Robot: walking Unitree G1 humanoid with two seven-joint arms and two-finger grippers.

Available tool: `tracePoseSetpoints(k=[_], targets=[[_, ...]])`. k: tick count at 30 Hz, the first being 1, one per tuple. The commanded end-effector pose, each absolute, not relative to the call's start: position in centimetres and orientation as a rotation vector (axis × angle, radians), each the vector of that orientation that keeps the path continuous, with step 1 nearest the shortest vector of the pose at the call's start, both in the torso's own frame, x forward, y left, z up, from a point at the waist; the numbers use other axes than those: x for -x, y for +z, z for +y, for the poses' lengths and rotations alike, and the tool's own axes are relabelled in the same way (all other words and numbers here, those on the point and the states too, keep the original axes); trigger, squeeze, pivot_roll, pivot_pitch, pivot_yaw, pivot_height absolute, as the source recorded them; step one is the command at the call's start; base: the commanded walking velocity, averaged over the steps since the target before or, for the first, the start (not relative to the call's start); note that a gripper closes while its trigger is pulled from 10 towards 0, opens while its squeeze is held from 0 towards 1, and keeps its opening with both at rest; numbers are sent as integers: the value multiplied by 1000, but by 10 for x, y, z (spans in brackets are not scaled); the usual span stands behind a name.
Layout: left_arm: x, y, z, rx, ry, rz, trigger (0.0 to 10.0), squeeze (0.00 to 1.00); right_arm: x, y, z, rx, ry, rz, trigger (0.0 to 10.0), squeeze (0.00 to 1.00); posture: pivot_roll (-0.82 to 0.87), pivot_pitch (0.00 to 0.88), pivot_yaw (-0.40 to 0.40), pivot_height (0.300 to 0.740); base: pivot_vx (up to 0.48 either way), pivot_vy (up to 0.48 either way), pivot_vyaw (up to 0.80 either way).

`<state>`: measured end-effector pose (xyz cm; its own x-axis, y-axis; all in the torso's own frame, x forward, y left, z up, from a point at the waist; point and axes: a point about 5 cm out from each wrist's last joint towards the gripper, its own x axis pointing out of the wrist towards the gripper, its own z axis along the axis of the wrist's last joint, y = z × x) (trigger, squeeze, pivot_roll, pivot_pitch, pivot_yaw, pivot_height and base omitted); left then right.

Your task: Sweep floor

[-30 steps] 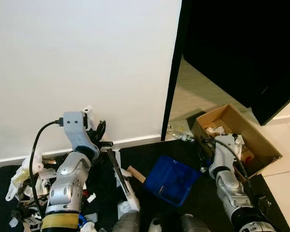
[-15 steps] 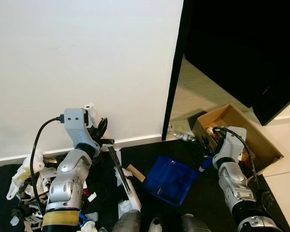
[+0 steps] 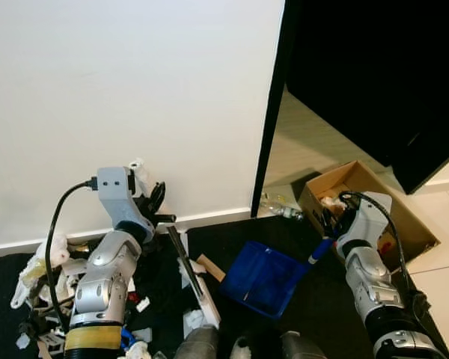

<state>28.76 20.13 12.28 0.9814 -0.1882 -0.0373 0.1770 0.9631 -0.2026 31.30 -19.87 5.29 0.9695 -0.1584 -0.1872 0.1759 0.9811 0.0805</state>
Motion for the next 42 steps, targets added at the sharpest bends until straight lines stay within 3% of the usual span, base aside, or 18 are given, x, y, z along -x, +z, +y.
tracePoseSetpoints(k=[1, 4, 5, 6, 7, 8, 29, 34, 35, 36, 42], targets=[[-287, 124, 199, 210, -208, 58, 10000, 0, -308, 48, -204, -93, -194, 201, 10000, 0, 182, 145, 8, 740, 0, 0, 0], [-287, 124, 198, 211, -209, 58, 10000, 0, -308, 50, -203, -100, -202, 205, 10000, 0, 179, 142, 7, 740, 0, 0, 0], [-287, 124, 198, 211, -210, 58, 10000, 0, -308, 50, -203, -110, -204, 207, 7255, 0, 179, 142, 6, 740, 0, 0, 0], [-287, 124, 198, 211, -210, 57, 10000, 0, -309, 49, -203, -116, -204, 212, 7255, 0, 179, 142, 6, 740, 0, 0, 0], [-287, 124, 198, 211, -211, 57, 10000, 0, -309, 48, -203, -123, -209, 219, 2078, 0, 179, 141, 5, 740, 0, 0, 0], [-287, 124, 198, 211, -211, 57, 10000, 0, -309, 47, -202, -136, -211, 234, 0, 0, 179, 139, 4, 740, 0, 0, 0], [-289, 124, 198, 215, -209, 54, 10000, 0, -309, 49, -205, -168, -204, 249, 0, 0, 179, 139, 2, 740, 0, 0, 0], [-289, 124, 197, 213, -207, 54, 10000, 0, -313, 56, -202, -122, -97, 226, 0, 0, 180, 143, 5, 740, 0, 0, 0], [-289, 124, 198, 208, -198, 57, 10000, 0, -314, 61, -201, -80, -49, 207, 1529, 0, 177, 145, 7, 740, 0, 0, 0], [-289, 123, 199, 203, -189, 60, 10000, 0, -316, 65, -201, -42, -1, 193, 10000, 0, 175, 145, 8, 740, 0, 0, 0], [-287, 125, 203, 141, -195, 68, 10000, 0, -316, 77, -205, 38, 96, 144, 10000, 0, 171, 145, 9, 740, 0, 0, 0]])
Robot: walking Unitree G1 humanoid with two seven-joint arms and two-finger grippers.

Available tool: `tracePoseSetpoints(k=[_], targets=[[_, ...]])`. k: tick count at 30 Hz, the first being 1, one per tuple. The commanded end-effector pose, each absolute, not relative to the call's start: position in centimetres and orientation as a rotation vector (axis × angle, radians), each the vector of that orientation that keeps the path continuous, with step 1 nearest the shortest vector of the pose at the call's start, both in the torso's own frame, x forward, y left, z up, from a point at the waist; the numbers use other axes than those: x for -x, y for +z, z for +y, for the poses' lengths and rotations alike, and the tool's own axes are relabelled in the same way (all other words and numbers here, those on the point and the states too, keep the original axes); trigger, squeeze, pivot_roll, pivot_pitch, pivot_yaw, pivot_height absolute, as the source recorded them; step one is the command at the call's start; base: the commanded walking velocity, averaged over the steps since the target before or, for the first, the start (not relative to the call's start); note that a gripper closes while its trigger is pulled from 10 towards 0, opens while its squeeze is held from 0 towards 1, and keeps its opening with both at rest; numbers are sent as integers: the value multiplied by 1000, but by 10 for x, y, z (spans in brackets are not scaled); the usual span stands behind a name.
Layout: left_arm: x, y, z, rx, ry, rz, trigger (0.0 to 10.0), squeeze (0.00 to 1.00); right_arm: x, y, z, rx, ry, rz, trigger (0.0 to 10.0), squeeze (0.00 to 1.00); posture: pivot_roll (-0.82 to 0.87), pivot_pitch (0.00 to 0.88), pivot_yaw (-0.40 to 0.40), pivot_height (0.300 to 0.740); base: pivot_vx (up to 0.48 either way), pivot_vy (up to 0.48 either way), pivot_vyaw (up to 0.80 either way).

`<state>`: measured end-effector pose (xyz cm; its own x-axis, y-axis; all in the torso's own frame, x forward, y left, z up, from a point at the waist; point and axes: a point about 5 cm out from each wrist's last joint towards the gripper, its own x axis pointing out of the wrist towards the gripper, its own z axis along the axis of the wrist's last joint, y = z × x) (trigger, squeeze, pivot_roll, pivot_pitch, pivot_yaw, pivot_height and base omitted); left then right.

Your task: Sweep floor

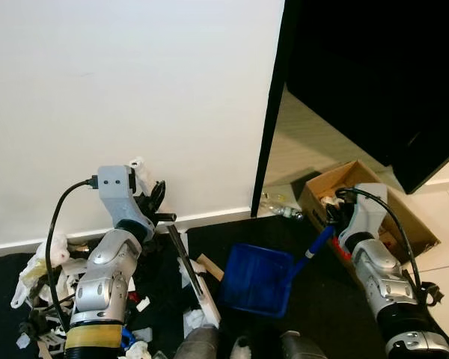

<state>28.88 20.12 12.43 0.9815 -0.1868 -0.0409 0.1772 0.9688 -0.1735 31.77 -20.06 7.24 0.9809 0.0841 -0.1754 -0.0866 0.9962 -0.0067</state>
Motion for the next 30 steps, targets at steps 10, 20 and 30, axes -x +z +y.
tracePoseSetpoints(k=[10, 20, 30], targets=[[-283, 148, 227, -29, -333, 22, 10000, 0, -312, 65, -216, 158, 234, 284, 10000, 0, 180, 144, 12, 740, 0, 0, 0], [-281, 123, 249, -80, -316, 75, 10000, 0, -316, 66, -199, 83, 332, 268, 10000, 0, 183, 142, 18, 740, 0, 0, 0], [-273, 106, 259, -105, -274, 69, 10000, 0, -318, 68, -197, 34, 342, 243, 10000, 0, 186, 150, 17, 740, 0, 0, 0]])
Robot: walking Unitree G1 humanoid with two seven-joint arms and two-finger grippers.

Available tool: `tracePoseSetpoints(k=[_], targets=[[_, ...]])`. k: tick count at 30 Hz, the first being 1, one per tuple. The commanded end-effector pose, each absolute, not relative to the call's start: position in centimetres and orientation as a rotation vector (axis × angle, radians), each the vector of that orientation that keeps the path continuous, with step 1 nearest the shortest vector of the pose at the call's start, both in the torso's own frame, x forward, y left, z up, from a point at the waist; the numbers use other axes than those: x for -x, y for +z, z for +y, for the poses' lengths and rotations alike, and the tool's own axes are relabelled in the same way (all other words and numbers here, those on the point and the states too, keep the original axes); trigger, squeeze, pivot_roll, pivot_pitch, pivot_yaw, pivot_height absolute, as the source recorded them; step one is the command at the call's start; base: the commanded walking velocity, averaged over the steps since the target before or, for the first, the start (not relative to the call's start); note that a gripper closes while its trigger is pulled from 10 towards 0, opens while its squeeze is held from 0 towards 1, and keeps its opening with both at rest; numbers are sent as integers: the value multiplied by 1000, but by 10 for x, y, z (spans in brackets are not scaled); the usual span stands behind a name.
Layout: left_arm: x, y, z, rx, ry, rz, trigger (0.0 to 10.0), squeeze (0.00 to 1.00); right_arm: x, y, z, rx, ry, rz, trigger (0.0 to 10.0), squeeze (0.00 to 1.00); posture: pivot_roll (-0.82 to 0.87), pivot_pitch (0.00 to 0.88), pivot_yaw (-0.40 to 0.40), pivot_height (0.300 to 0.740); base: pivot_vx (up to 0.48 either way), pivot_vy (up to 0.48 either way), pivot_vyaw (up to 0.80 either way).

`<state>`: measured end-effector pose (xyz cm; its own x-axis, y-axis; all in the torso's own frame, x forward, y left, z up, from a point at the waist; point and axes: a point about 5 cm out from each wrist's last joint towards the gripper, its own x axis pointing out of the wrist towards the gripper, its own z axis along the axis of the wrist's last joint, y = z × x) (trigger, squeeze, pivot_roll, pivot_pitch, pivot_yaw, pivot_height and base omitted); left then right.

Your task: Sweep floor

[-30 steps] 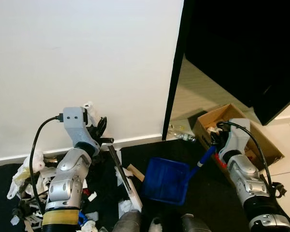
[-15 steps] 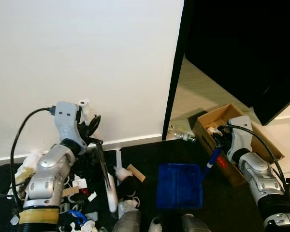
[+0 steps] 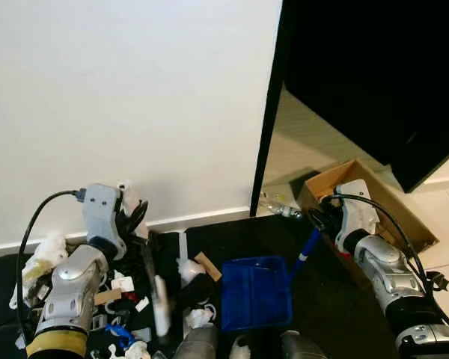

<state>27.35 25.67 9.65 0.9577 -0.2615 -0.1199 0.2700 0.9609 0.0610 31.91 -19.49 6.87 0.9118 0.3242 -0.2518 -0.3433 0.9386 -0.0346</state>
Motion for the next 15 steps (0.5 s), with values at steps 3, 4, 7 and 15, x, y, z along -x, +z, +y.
tracePoseSetpoints(k=[3, 4, 7, 15], targets=[[-273, 107, 261, -110, -275, 56, 10000, 0, -316, 64, -197, 73, 355, 259, 10000, 0, 184, 152, 18, 740, 0, 0, 0], [-273, 107, 262, -114, -276, 43, 10000, 0, -316, 63, -197, 79, 357, 261, 10000, 0, 184, 152, 18, 740, 0, 0, 0], [-273, 106, 266, -108, -265, 37, 10000, 0, -316, 63, -196, 79, 358, 259, 10000, 0, 180, 154, 16, 740, 0, 0, 0], [-272, 87, 277, -133, -180, 57, 10000, 0, -320, 64, -189, 103, 385, 246, 10000, 0, 177, 156, 0, 740, 0, 0, 0]])
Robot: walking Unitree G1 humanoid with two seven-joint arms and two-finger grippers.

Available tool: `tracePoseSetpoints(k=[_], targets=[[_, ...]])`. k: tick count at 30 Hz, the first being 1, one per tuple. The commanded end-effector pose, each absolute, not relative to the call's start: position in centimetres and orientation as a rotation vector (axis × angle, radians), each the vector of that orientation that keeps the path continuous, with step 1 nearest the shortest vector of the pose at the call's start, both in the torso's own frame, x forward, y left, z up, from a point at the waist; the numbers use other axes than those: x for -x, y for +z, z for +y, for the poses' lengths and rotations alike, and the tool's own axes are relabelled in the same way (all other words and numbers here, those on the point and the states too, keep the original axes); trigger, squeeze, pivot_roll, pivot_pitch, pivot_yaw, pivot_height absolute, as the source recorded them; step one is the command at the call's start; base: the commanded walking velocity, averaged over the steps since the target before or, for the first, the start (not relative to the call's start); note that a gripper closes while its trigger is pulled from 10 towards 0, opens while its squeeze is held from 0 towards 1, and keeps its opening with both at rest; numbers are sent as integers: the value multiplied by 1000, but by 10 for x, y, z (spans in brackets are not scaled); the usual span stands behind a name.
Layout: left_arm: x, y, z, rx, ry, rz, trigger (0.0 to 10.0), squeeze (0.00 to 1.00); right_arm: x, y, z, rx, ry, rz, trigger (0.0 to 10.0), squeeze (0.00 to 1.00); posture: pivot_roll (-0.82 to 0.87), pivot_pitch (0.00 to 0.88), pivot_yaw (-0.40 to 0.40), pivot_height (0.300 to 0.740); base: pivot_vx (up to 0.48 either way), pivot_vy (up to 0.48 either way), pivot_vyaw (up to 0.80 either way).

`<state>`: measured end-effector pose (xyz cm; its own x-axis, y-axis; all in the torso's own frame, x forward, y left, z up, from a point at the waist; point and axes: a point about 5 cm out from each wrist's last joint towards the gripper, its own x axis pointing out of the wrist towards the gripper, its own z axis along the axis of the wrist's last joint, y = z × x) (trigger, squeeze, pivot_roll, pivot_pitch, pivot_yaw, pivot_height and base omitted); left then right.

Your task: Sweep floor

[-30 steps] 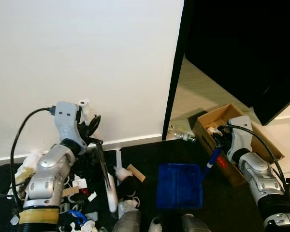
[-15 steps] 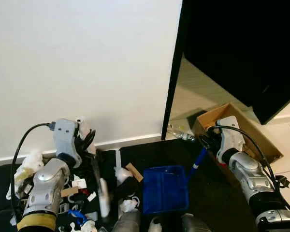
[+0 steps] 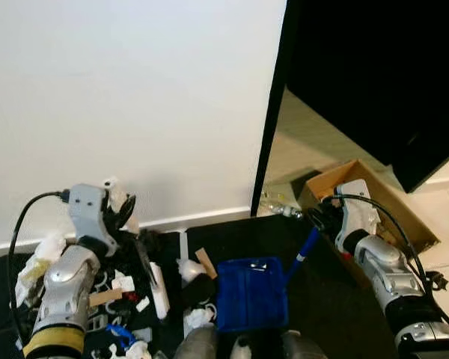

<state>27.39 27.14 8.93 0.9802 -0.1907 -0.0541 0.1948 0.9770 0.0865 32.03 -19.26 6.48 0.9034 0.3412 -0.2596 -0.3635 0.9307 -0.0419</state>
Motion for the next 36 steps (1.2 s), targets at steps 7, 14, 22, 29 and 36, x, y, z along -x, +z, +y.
tracePoseSetpoints(k=[7, 14, 22, 29, 36], targets=[[-275, 96, 287, -154, -184, 28, 10000, 0, -326, 73, -183, 96, 419, 202, 10000, 0, 175, 172, 0, 740, 0, 0, 0], [-278, 84, 280, -81, -282, 89, 10000, 0, -329, 74, -177, 105, 438, 200, 10000, 0, 168, 231, -10, 740, 0, 0, 0], [-282, 69, 257, 149, -425, 157, 10000, 0, -329, 73, -177, 121, 436, 203, 10000, 0, 156, 236, -9, 740, 0, 0, 0], [-289, 82, 231, 394, -554, 89, 10000, 0, -327, 69, -178, 120, 427, 207, 10000, 0, 154, 232, -6, 740, 0, 0, 0], [-289, 99, 212, 503, -687, 47, 10000, 0, -325, 67, -177, 113, 431, 209, 10000, 0, 157, 232, -8, 740, 0, 0, 0]])
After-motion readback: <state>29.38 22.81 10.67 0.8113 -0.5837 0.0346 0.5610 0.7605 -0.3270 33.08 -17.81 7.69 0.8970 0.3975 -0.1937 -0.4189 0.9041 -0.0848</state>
